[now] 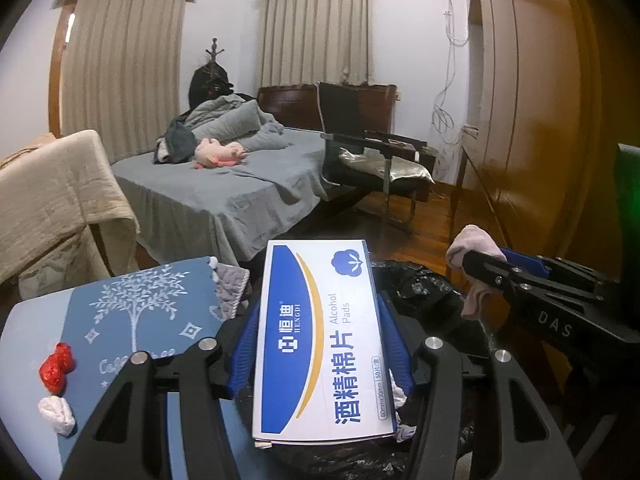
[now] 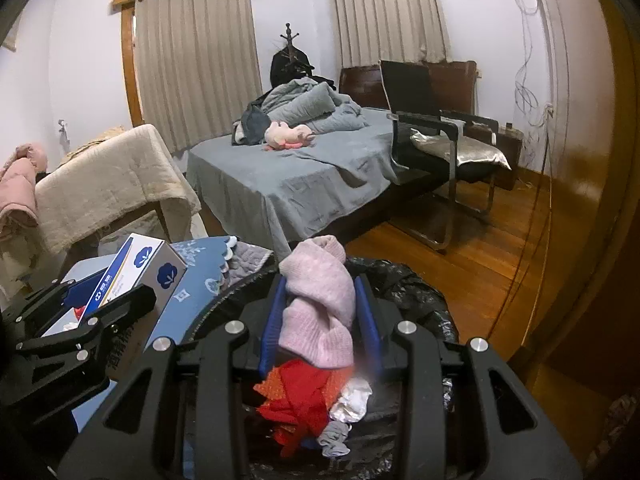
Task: Collect trash
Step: 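Carry the alcohol pads box and pink sock over the black bin, then open both tools to drop the box and sock into the bin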
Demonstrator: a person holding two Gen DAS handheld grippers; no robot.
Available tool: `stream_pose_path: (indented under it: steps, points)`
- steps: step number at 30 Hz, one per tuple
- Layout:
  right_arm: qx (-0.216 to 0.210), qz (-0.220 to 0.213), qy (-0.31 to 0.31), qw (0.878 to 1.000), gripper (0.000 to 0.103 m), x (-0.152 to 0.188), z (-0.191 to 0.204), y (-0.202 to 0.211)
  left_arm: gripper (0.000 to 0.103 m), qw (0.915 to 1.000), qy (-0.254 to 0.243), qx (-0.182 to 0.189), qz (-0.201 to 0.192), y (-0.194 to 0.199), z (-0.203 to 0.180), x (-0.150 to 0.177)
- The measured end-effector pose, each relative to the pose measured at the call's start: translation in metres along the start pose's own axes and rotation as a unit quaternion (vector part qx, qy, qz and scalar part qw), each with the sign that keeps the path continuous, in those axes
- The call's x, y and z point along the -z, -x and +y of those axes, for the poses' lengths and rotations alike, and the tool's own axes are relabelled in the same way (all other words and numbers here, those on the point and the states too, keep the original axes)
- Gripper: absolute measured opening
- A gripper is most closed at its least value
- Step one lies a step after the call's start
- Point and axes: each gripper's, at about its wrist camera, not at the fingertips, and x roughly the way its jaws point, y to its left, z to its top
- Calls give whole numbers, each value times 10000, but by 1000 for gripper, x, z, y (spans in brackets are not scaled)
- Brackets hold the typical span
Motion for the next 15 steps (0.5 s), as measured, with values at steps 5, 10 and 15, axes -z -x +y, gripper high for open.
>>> stream_pose_path:
  steps: [5,10,15]
  points:
    - [70,79,-19,9999,34,3,-9,-8,55,9999,-25,124,87,-12,-5,4]
    - [143,184,-49,9997,34,6,-17,-19,55,9997,-113,165,122,-26,-12,6]
    - [218,288,-65,9993,34,9,-24,-31,55,9995,-132,174,213,-42,-15,10]
